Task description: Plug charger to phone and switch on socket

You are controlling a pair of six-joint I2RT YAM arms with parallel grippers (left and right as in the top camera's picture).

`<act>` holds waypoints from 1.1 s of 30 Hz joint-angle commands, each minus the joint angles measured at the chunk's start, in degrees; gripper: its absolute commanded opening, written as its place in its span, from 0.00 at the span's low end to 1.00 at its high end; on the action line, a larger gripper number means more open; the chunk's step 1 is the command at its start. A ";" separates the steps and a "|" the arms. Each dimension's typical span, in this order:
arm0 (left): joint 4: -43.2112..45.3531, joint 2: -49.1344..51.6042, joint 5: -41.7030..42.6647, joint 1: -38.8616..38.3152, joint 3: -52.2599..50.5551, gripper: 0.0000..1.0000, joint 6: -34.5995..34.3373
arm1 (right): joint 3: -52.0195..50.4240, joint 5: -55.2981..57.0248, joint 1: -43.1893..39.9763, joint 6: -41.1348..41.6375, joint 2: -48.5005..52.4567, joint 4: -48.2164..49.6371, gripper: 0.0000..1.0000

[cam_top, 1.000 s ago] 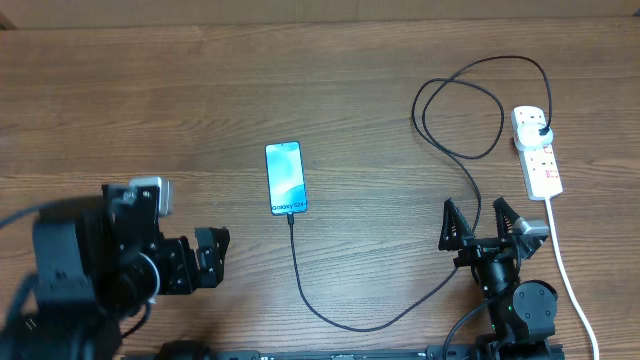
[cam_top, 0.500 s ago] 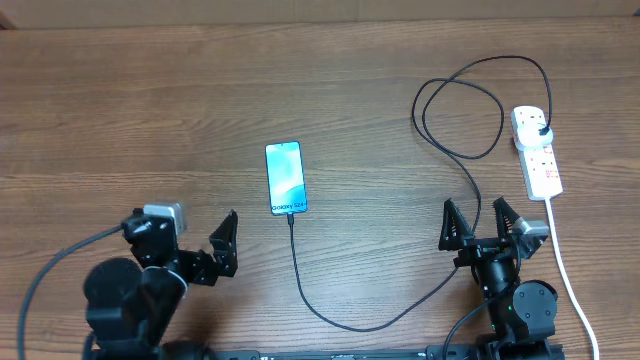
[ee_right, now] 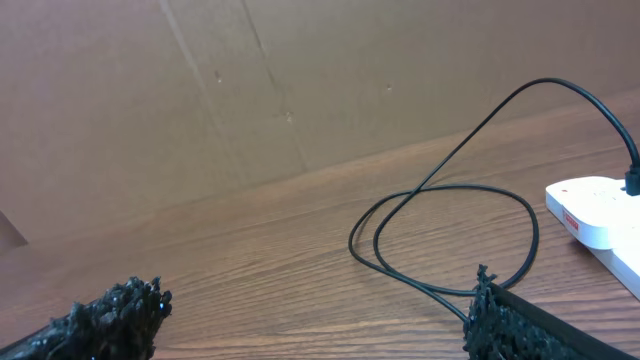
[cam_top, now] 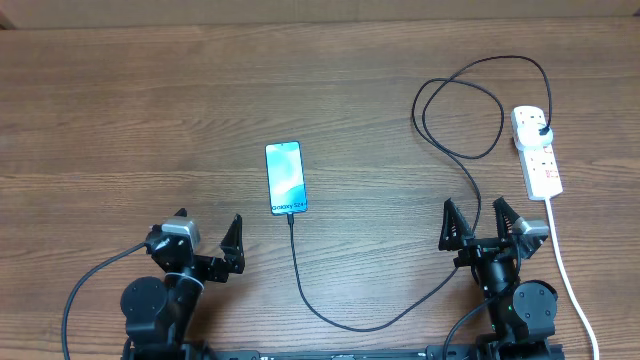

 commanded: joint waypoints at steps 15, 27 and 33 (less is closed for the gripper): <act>11.54 -8.66 -6.80 1.92 -10.86 1.00 0.70 | -0.59 -0.24 -0.15 -0.02 -0.52 0.35 1.00; 12.31 -8.66 -9.29 1.88 -11.65 1.00 1.44 | -0.59 -0.24 -0.15 -0.02 -0.52 0.35 1.00; 12.31 -8.61 -9.35 1.92 -11.63 1.00 1.51 | -0.59 -0.24 -0.15 -0.02 -0.52 0.35 1.00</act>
